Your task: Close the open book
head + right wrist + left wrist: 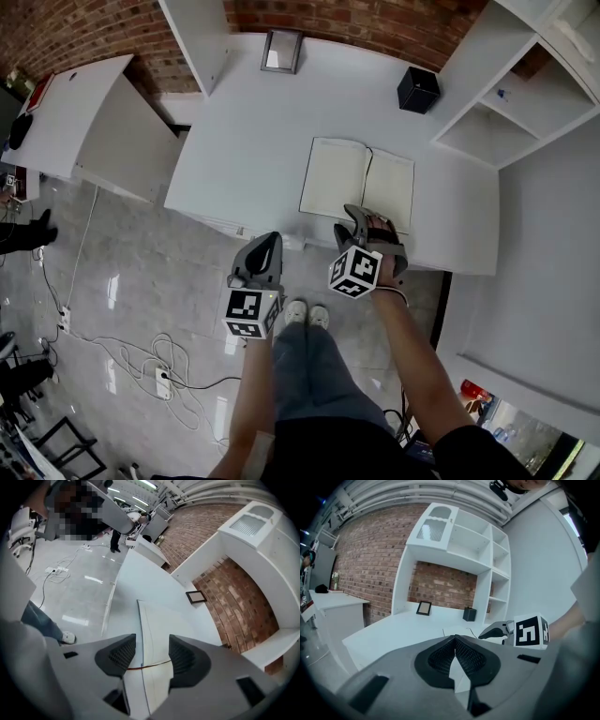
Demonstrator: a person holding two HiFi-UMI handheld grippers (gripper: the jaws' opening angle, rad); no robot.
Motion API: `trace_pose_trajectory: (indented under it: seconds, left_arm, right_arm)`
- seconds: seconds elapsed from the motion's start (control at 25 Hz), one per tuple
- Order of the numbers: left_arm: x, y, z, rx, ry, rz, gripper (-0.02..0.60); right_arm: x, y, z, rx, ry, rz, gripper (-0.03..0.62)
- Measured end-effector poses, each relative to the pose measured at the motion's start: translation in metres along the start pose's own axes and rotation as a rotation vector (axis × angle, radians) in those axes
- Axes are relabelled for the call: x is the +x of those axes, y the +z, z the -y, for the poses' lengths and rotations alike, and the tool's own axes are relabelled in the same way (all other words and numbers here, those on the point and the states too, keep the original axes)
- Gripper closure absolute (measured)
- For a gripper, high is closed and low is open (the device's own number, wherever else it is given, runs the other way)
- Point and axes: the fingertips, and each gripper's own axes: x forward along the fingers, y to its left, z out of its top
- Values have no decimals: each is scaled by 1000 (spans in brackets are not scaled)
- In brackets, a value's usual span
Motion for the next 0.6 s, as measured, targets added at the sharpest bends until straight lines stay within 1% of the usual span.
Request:
trace_pose_trajectory:
  seconds: [0.16,0.4,0.6]
  left_arm:
    - [-3,-6,-5,-11,3,-8,574]
    - [-5,-6,-10,-14,2,-6,574]
    - [-5,-5,-10,-13,-4,-8,574]
  right_arm:
    - [9,-3,-1,-29,-24,-40,381]
    - [15,-3,-2,-73,-43,-74,381]
    - [18,-3,-1,-82,-78,-92,391]
